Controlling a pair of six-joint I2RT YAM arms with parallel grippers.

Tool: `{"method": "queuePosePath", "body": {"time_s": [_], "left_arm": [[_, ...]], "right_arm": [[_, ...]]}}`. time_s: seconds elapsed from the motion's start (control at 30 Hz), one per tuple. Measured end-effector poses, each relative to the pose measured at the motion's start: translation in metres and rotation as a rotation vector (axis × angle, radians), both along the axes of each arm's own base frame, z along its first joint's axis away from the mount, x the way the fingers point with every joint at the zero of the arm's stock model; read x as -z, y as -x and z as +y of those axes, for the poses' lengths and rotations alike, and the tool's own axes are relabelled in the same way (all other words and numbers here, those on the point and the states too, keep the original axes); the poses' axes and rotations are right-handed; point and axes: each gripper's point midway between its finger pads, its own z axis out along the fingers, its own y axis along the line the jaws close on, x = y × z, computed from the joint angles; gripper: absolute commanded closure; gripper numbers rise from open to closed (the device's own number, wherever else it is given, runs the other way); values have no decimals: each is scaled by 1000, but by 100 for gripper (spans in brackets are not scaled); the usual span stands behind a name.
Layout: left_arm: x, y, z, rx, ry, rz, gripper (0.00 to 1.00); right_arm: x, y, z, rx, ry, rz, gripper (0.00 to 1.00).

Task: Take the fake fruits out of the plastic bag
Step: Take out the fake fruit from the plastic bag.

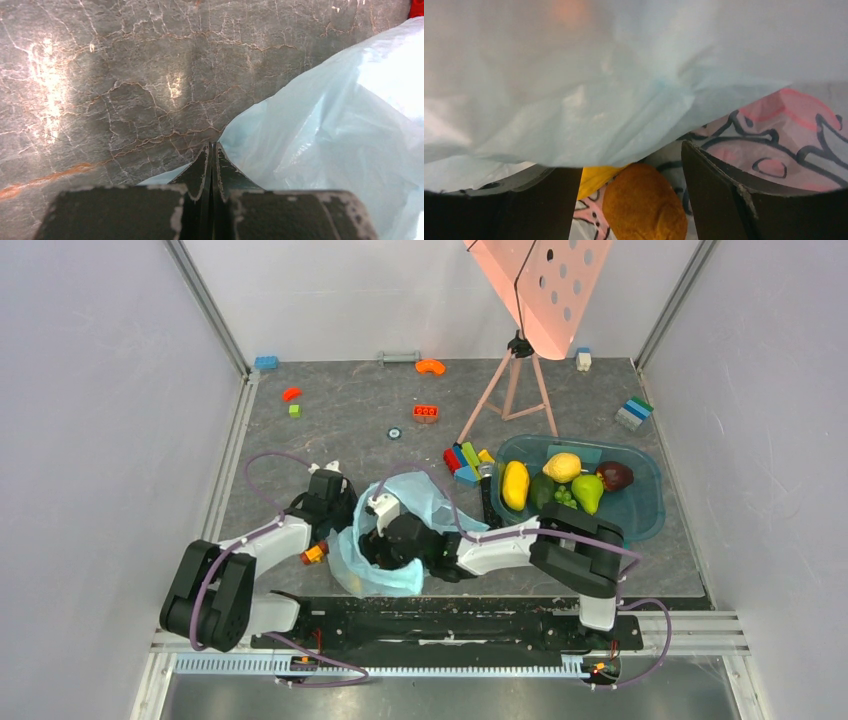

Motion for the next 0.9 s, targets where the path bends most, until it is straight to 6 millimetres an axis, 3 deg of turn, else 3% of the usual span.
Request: {"method": "queuePosePath", "body": {"time_s": [0.13,0.33,0.5,0.53,0.7,0.9], "left_arm": [[0,-2,-1,0,2,-5,98],[0,-2,-1,1,4,-6,98],[0,-2,-1,1,4,-6,98],[0,-2,-1,1,4,-6,98],[0,-2,-1,2,5,-7,98],[-2,-3,-1,2,6,-10,98]], "right_arm": [[-1,14,-11,-77,-19,-28,31],[-4,26,-10,-169,-45,-59,47],[-5,28,-12,-182,-46,-75,47],[-6,27,-15,-172,-39,-79,46],[-6,19,-37,-93,43,-98,26],[13,19,-65,11,175,-29,18]]}}
